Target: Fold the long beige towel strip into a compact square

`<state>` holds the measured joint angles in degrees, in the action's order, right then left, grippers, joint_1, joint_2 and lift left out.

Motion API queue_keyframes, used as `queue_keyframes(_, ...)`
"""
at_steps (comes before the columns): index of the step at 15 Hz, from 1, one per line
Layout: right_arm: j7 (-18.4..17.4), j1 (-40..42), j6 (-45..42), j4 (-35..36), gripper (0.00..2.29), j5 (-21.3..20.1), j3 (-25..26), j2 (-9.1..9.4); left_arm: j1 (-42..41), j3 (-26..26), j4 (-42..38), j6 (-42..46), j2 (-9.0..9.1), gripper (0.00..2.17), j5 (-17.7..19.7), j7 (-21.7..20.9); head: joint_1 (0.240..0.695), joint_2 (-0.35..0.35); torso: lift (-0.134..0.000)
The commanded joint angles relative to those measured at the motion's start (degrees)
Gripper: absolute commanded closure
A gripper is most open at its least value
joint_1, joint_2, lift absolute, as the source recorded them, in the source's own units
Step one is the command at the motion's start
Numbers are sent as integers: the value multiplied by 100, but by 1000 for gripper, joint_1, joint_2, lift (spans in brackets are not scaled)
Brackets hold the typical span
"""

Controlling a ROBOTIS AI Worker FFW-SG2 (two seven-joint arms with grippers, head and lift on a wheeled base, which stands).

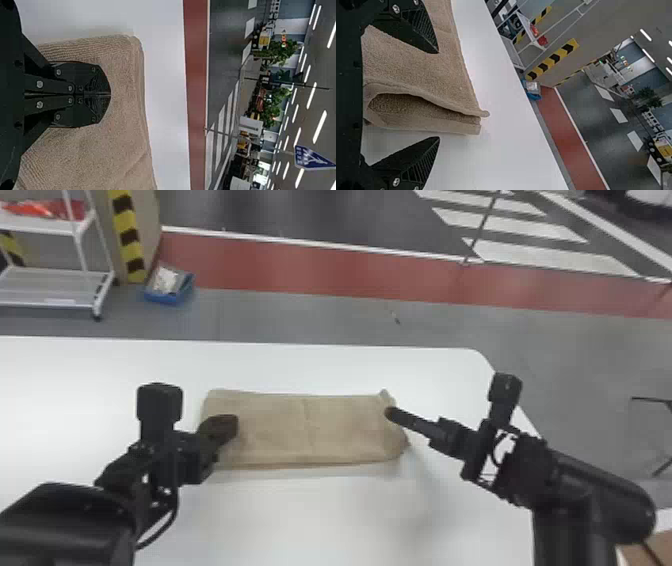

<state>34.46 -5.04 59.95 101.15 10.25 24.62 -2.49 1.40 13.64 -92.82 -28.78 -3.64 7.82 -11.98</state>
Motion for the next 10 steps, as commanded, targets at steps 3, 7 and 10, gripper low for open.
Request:
queue_keyframes(3,-45,-358,-22,-447,134,-480,-142,12,-8,-19,-8,16,-49,1919,9,-24,695,-233,-124)
queue_keyframes(7,-10,-542,-5,-649,215,-682,-212,12,-17,-28,-8,52,-58,1919,9,-41,695,-230,-124)
queue_keyframes(10,-19,-586,101,-667,218,-928,-370,20,-34,-10,-8,104,-58,1919,9,-41,695,-227,-124)
